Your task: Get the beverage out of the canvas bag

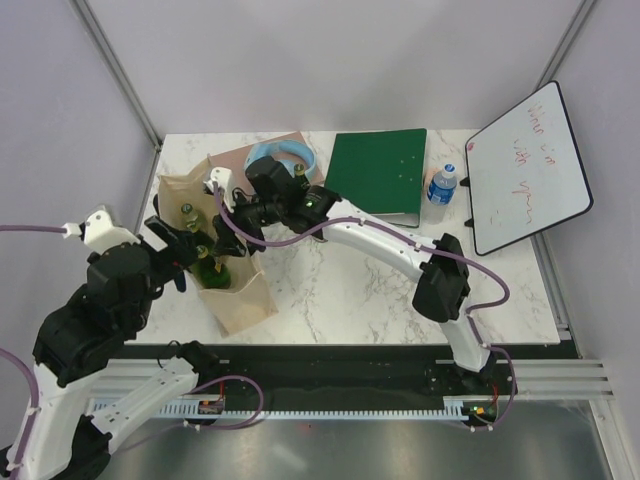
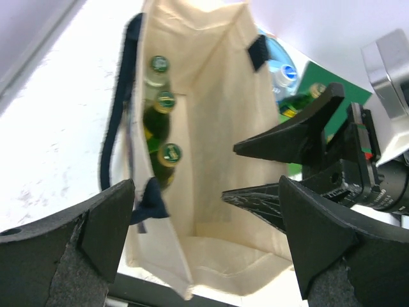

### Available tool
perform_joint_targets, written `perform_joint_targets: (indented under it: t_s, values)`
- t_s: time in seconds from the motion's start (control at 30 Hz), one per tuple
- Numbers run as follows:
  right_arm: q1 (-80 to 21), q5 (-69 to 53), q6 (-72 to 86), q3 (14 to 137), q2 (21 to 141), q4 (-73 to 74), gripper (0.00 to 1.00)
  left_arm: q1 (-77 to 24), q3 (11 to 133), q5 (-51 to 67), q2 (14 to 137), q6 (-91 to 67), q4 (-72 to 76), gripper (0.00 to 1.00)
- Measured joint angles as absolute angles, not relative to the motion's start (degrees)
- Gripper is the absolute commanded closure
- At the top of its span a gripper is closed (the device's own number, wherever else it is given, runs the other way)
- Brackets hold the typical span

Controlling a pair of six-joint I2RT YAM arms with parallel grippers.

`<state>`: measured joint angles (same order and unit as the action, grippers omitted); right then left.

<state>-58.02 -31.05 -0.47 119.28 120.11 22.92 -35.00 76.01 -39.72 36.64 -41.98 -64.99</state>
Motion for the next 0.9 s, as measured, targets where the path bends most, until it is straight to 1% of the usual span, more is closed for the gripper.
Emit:
perform_joint_targets:
  t_s: [0.17, 0.3, 0.6, 0.9]
  values:
    - [-58.02, -33.50, -5.23, 120.05, 122.85, 21.23, 0.32, -35.00, 76.05, -44.73, 34.92, -46.74, -70.74, 0.01]
    - [-58.15, -34.72, -8.86, 121.12, 124.95, 20.03, 0.31, -35.00, 75.22, -46.28, 32.82, -48.88, -72.79, 0.01]
    - [-58.41, -32.88, -12.25, 124.07, 130.74, 17.54, 0.31, -35.00, 72.53, -45.93, 32.21, -51.59, -74.91, 0.01]
    - [-59.46, -30.17, -12.29, 125.56, 133.29, 15.00, 0.31, -35.00, 71.92, -45.82, 30.89, -53.43, -75.75, 0.01]
